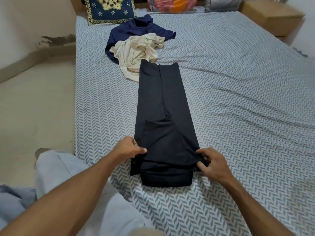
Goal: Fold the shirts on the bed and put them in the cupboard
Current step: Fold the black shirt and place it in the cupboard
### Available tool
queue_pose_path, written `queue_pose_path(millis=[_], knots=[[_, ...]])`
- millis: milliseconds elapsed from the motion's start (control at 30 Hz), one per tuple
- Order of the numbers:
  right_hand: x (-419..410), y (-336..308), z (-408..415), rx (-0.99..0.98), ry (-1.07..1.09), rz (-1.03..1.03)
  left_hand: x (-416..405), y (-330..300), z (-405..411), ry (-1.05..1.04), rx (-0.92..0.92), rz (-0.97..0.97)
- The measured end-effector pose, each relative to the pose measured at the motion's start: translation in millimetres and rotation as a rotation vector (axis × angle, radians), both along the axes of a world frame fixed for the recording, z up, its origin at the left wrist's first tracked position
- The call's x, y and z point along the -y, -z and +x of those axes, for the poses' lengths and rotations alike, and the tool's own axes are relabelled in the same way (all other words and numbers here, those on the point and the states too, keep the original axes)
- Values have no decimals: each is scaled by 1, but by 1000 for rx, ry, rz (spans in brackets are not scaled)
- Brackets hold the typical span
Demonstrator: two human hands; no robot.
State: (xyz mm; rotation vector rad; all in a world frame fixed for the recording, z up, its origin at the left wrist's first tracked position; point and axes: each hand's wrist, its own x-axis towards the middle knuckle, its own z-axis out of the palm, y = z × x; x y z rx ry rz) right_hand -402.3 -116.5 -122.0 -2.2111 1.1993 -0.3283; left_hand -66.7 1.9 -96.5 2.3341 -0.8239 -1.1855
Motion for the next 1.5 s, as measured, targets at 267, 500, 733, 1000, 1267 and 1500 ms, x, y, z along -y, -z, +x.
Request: queue_pose_path(millis=[267, 500, 733, 1000, 1267, 1500], knots=[[101, -2, 90, 237, 310, 271, 44, 11, 47, -43, 181, -258], [218, 18, 169, 188, 451, 193, 128, 30, 107, -34, 225, -372], [325, 26, 229, 251, 494, 140, 228, 45, 155, -16, 330, -508], [406, 37, 285, 230, 496, 123, 345, 62, 207, -177, 232, -623], [436, 34, 300, 112, 470, 55, 390, 48, 226, -286, 11, -590], [447, 40, 302, 65, 519, -23, 392, 40, 227, -311, -76, -553]])
